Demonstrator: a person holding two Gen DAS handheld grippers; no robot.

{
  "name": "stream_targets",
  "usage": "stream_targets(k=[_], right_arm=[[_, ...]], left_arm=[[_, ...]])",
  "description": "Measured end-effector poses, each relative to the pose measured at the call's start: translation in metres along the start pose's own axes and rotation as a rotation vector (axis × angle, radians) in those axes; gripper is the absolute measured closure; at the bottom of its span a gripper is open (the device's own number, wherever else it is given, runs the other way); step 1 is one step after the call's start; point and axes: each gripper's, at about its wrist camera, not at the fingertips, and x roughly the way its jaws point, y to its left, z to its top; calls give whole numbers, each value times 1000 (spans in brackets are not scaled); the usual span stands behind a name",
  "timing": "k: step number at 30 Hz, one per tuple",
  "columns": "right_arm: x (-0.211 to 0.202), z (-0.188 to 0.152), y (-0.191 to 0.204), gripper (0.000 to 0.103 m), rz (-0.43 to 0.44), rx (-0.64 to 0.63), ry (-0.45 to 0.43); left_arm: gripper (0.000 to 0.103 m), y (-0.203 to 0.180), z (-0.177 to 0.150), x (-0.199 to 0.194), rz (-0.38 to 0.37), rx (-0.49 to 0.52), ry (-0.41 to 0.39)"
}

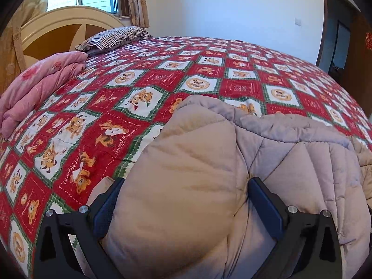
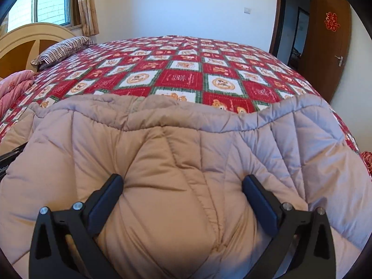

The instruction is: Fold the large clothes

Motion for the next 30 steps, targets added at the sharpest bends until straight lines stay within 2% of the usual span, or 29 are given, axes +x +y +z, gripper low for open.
stream_targets(k=[13,30], right_arm=[[11,-1,4,0,-46,-25,48],[16,-2,11,0,-87,-61,66]], left_arm=[[1,-5,1,5,27,24,11],[1,-7,1,6,38,31,12]])
